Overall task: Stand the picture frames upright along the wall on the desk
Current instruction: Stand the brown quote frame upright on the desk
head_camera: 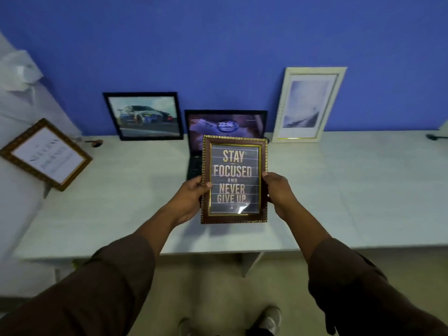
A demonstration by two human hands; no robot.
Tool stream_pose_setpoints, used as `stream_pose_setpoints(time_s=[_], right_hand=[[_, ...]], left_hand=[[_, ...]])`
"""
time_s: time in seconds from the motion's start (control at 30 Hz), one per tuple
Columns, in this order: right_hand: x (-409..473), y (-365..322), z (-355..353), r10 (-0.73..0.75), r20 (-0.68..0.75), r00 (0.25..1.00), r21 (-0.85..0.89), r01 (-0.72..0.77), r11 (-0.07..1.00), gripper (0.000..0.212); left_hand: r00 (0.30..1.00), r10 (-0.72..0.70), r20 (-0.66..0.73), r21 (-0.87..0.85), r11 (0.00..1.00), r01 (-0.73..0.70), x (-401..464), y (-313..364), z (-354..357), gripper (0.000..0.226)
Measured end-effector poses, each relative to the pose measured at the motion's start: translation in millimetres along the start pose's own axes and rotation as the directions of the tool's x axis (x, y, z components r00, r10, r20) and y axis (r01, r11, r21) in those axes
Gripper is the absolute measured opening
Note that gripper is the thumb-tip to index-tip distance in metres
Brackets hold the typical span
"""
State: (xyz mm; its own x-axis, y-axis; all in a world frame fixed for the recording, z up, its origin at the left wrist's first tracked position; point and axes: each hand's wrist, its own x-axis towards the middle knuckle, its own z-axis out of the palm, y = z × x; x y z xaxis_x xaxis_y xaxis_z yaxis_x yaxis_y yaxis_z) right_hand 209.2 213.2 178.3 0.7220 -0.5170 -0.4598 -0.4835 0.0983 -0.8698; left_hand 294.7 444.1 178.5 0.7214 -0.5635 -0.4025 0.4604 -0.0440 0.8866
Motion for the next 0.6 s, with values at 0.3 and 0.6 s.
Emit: stream_pose_setpoints(time_s=[0.3, 0.6], right_hand=[[40.2, 8.3, -177.1, 0.000, -0.110, 0.994, 0.076, 0.008, 0.997, 0.045], [76.9, 13.0, -263.9, -0.042, -0.160, 0.986, -0.089, 0.028, 0.996, 0.042]], left_hand=[[0.994, -0.098, 0.057, 0.145, 0.985, 0.089, 80.6, -10.3, 176.4, 0.025], [0.974, -0.177, 0.140, -0.147, 0.969, 0.197, 138.3, -8.3, 266.6, 0.068]])
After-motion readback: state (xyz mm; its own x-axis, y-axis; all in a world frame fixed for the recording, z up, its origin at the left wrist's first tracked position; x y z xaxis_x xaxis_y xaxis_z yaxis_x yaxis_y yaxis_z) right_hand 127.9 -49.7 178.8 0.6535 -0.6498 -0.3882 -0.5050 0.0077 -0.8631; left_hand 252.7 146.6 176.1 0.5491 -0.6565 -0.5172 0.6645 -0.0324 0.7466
